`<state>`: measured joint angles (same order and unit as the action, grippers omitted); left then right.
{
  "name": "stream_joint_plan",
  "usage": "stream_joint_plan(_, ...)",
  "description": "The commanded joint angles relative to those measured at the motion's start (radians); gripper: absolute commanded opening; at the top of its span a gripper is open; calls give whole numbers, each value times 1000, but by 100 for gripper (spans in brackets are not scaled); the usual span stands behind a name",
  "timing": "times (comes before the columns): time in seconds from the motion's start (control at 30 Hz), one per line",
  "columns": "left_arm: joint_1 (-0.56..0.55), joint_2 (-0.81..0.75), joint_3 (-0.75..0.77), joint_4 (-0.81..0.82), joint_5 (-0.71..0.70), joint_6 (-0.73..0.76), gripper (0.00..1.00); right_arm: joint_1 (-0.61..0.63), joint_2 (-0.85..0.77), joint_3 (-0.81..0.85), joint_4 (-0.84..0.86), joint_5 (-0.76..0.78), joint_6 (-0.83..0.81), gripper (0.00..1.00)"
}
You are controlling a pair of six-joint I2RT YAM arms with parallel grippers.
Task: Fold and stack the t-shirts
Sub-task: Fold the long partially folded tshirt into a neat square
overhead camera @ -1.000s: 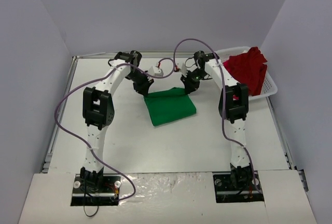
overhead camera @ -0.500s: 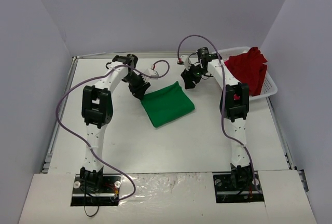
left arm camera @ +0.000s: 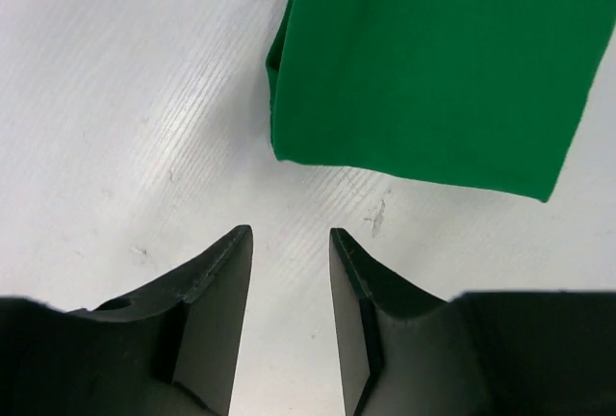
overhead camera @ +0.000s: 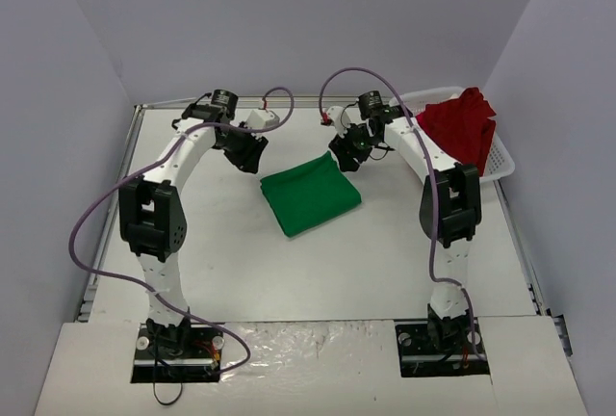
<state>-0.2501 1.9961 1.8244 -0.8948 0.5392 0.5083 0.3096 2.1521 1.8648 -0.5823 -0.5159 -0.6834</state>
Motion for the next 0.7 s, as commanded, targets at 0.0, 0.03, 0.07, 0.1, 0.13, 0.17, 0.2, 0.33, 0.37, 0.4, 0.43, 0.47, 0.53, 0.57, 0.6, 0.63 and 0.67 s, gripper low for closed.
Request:
stream_joint_plan(0.0, 37, -118, -51, 62, 45, -128, 36, 29, -138, -114, 2, 62, 34, 50)
stream_joint_plan(0.03, 40, -146, -83, 72, 32, -167, 35, 34, -176, -143, 18, 69, 45, 50)
stream_joint_plan(0.07, 49, -155, -94, 74, 12, -181, 34, 46, -193, -189, 19, 92, 48, 50)
stream_joint_plan(0.1, 57, -163, -103, 70, 15, -194, 33, 58, -207, -209, 22, 108, 48, 51)
stream_joint_plan(0.13, 64, -175, -118, 60, 24, -221, 32, 72, -239, -229, 25, 129, 44, 51)
stream_joint_plan(0.17, 75, -180, -125, 50, 60, -237, 31, 110, -253, -269, 27, 179, 38, 51)
stream_joint_plan(0.2, 98, -189, -132, 31, 88, -266, 31, 137, -286, -288, 27, 213, 32, 51)
stream_joint_plan(0.33, 193, -215, -187, 22, 223, -350, 31, 278, -357, -372, 38, 345, 18, 54)
stream_joint_plan(0.37, 215, -220, -194, 13, 269, -356, 31, 305, -368, -389, 44, 367, 19, 55)
stream_joint_plan(0.4, 245, -224, -198, 10, 280, -373, 31, 356, -385, -415, 55, 408, 22, 55)
stream_joint_plan(0.43, 286, -226, -201, 4, 291, -379, 31, 379, -390, -424, 56, 419, 28, 55)
stream_joint_plan(0.47, 305, -226, -206, -13, 304, -384, 31, 400, -394, -429, 55, 422, 36, 55)
stream_joint_plan(0.53, 362, -227, -208, -32, 364, -386, 31, 466, -405, -443, 62, 447, 39, 55)
stream_joint_plan(0.57, 377, -232, -211, -47, 379, -387, 31, 489, -400, -443, 62, 462, 41, 55)
stream_joint_plan(0.6, 406, -238, -218, -47, 392, -390, 31, 528, -397, -440, 65, 484, 41, 55)
stream_joint_plan(0.63, 417, -247, -230, -38, 393, -401, 31, 545, -390, -435, 64, 490, 41, 55)
stream_joint_plan(0.67, 426, -267, -255, -17, 392, -407, 31, 559, -371, -432, 64, 499, 39, 55)
